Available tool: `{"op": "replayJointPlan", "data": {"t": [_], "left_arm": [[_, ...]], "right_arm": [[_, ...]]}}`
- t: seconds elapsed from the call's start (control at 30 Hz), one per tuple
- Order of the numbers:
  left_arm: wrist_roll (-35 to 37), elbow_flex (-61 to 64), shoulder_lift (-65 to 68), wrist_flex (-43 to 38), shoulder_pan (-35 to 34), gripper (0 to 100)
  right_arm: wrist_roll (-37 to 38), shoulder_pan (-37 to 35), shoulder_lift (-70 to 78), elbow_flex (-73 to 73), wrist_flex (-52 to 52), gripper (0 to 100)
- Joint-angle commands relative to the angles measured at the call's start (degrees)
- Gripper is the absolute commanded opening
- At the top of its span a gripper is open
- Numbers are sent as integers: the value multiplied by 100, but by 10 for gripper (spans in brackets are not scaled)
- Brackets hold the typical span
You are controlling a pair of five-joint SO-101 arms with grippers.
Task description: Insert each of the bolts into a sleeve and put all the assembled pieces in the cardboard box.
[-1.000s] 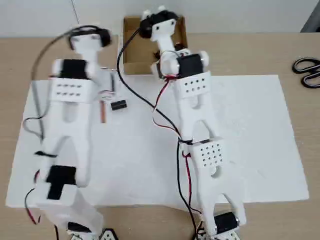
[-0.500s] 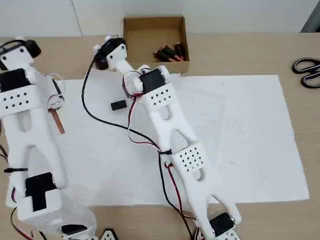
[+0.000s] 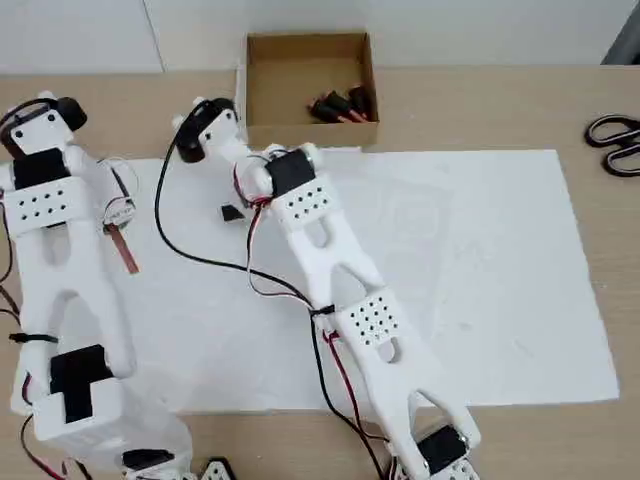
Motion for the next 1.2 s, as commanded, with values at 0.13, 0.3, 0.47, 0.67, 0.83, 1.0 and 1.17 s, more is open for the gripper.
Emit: {"op": "replayJointPlan", "data": {"t": [0.13,0.3,0.47,0.67,0.83,1.0,1.17], "left_arm": [[149,-22,-352,-97,-9,5],[149,4,-352,-105,-9,5],[149,4,-352,-105,-9,5],[149,4,-352,-97,-9,5],[149,4,-352,-97,-18,5],[149,4,-352,-97,-44,5],[149,4,-360,-97,-53,5]], "right_arm": [[527,-426,-48,-167,-101,263],[853,-585,-48,-167,-101,263],[1204,-629,145,-167,-189,263],[1240,-620,611,-185,-400,263],[1248,-602,734,-185,-514,263],[1248,-593,734,-176,-514,262],[1248,-593,743,-176,-514,205]]}}
